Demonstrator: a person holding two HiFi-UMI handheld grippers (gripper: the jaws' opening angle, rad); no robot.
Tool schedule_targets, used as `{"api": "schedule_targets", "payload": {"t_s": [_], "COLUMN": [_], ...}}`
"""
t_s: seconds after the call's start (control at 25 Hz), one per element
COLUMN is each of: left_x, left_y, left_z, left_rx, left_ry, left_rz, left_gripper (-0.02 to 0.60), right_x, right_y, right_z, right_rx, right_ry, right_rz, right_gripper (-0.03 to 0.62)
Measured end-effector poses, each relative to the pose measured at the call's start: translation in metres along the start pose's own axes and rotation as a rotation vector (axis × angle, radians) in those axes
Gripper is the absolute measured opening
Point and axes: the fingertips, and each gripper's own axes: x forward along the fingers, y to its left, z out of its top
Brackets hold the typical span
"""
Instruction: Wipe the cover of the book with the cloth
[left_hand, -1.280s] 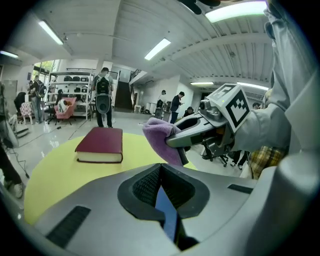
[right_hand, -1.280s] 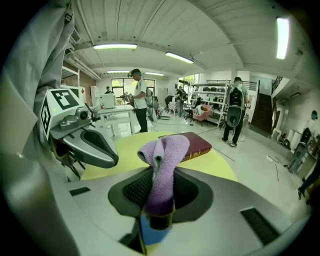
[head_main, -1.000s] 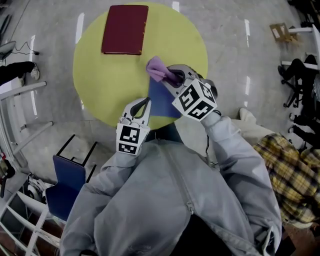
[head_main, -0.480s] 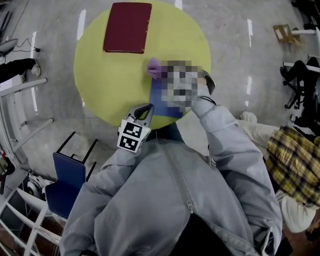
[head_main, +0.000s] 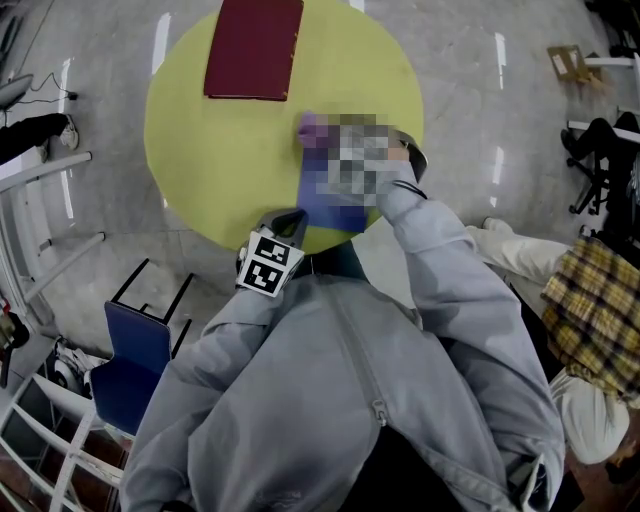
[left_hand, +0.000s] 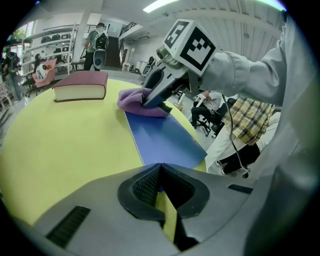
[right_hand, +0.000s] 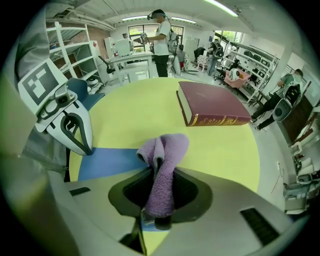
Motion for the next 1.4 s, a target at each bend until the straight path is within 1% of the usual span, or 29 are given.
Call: {"api": "schedule_targets", "payload": {"t_s": [0.2, 0.4, 0.68, 1.12, 1.2, 1.4], "left_x": [0.0, 0.001, -0.001, -0.003, -0.006, -0.015], "left_y": [-0.002, -0.001, -0.001, -0.003, -0.005, -0.009], "left_z": [0.002, 0.002, 0.001, 0.0, 0.001, -0.002], "left_rx": [-0.03, -0.044, -0.061, -0.038, -0.039, -0.013], "left_ry": [0.002, -0.003, -0.015, -0.013, -0.013, -0.007], "left_rz": [-0.004, 0.001, -0.005, -0.006, -0.004, -0.017], "left_gripper": [0.018, 0.018, 0.018, 0.018, 0.018, 0.018], "right_x": [-0.003, -0.009, -0.021, -0.032, -0.034, -0.04], "right_y": [-0.003, -0.007, -0.007, -0.002, -0.001, 0.004], "right_z": [-0.014, -0.041, -0.082, -0.124, -0.125, -0.122], "right_rx": [0.004, 0.022, 0.099, 0.161, 0.167, 0.17], "right_ry": [0.032, 0.065, 0.111, 0.185, 0.185, 0.192], "right_rz": [0.006, -0.003, -0.02, -0.062, -0.073, -0.092], "right_gripper": [0.104, 0.104, 0.103, 0.103, 0.103, 0.103]}}
